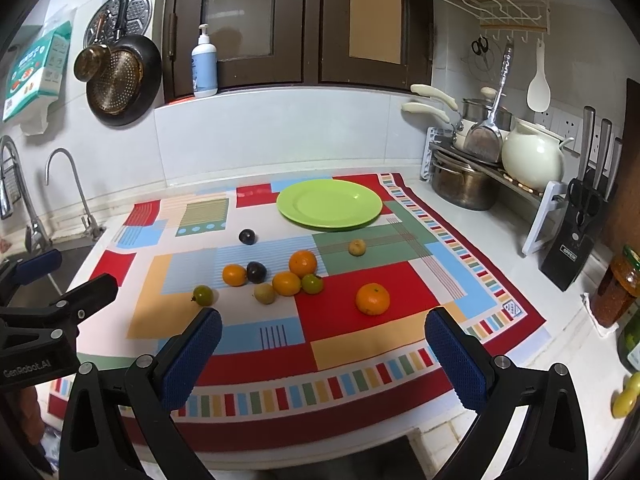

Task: Organize fruits

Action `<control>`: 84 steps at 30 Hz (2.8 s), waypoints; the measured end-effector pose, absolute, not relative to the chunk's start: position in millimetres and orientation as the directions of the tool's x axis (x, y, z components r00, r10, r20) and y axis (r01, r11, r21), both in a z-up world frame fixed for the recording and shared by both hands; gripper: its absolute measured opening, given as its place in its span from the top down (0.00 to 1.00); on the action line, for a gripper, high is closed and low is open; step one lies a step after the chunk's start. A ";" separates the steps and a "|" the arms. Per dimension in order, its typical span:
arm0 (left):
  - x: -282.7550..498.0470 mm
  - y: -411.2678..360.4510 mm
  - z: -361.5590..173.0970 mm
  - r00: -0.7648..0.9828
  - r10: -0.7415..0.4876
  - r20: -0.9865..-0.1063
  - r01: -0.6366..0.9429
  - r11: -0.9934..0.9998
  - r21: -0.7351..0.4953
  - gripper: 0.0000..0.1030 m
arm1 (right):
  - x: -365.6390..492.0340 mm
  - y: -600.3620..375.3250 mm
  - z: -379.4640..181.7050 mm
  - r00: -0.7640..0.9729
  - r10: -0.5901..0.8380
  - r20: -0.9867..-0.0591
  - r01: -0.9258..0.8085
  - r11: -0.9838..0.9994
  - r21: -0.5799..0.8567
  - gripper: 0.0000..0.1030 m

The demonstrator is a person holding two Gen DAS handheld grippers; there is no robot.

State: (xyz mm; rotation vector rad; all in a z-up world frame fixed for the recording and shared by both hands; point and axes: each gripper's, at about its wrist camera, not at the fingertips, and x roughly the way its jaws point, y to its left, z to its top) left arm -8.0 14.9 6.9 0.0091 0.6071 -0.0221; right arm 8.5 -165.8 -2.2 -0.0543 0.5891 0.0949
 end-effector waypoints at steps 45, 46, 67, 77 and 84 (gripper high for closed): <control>3.0 14.7 4.0 0.812 -0.032 -0.582 0.038 0.999 -0.002 0.00 | 19.4 -157.2 -3.7 0.822 0.094 -0.562 -0.129 0.991 -0.022 0.01; 4.6 15.1 3.3 0.811 -0.034 -0.584 0.040 0.999 -0.002 0.00 | 21.2 -156.7 -4.4 0.820 0.096 -0.564 -0.130 0.991 -0.021 0.01; 57.8 19.2 -26.6 0.768 -0.122 -0.629 0.195 0.980 0.048 0.26 | 79.5 -135.5 -31.1 0.744 0.174 -0.645 -0.206 0.978 0.027 0.11; 88.3 19.0 -54.7 0.711 -0.140 -0.689 0.260 0.963 0.072 0.41 | 113.4 -121.4 -58.3 0.657 0.227 -0.719 -0.266 0.962 0.060 0.30; 108.2 19.8 -77.2 0.644 -0.161 -0.748 0.286 0.957 0.040 0.50 | 134.2 -112.3 -78.5 0.586 0.270 -0.764 -0.306 0.947 0.100 0.42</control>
